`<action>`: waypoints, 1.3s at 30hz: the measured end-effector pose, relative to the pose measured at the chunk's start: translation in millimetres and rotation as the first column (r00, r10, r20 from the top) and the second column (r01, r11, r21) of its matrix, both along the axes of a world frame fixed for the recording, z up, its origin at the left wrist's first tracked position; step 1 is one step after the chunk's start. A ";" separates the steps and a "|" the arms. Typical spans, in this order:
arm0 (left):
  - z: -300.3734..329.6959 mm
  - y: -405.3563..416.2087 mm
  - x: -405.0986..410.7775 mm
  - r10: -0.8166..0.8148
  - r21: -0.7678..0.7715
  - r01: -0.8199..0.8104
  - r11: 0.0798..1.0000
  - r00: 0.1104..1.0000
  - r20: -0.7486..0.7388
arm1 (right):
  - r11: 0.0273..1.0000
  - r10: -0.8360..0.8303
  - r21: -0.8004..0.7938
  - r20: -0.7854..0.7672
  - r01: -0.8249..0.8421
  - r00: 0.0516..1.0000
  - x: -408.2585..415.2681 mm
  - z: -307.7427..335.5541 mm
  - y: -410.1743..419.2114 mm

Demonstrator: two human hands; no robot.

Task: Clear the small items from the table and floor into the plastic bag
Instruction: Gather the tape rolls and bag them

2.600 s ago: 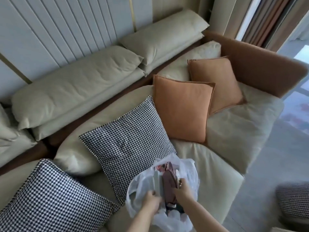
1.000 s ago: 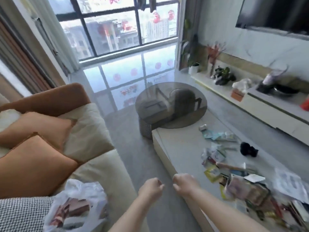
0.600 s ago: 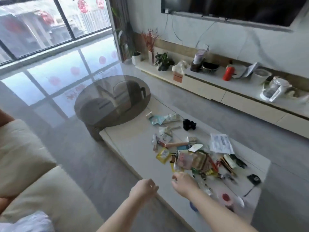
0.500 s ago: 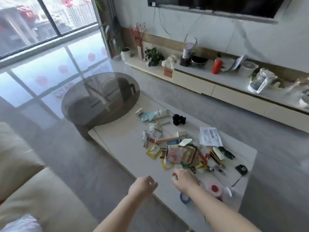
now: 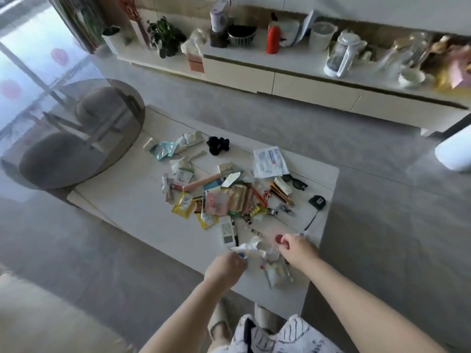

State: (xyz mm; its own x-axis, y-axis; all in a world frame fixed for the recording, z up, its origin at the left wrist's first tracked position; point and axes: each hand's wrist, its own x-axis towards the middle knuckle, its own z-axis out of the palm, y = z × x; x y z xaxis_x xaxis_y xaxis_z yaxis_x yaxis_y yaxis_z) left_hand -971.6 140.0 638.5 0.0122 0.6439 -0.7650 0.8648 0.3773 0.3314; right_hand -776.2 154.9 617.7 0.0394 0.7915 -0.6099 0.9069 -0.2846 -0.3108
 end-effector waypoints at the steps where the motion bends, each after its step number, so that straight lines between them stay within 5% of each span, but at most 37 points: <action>1: -4.0 1.3 6.9 -0.014 -0.003 0.014 1.000 1.000 0.001 | 0.999 -0.035 -0.012 -0.014 0.034 0.999 7.0 -7.4 -1.3; 11: -93.4 31.0 36.9 -0.029 0.070 0.028 0.997 1.000 0.005 | 0.955 -0.292 -0.080 -0.105 0.285 0.951 22.8 -104.4 -8.3; 24: -261.8 56.8 24.8 -0.147 0.103 0.152 0.983 0.988 -0.050 | 0.935 -0.345 -0.125 -0.103 0.332 0.933 13.0 -236.8 -11.1; 39: -308.5 70.8 27.1 -0.157 0.160 0.190 0.969 0.967 -0.201 | 0.919 -0.390 0.006 -0.106 0.393 0.915 -17.2 -281.9 -10.6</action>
State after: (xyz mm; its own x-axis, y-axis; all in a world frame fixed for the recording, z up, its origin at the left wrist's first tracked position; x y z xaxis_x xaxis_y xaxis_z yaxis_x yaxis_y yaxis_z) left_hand -944.5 210.8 330.0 0.0046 0.7696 -0.6385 0.9641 0.1661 0.2071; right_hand -793.4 144.4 335.7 0.2893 0.7413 -0.6056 0.6879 -0.6009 -0.4070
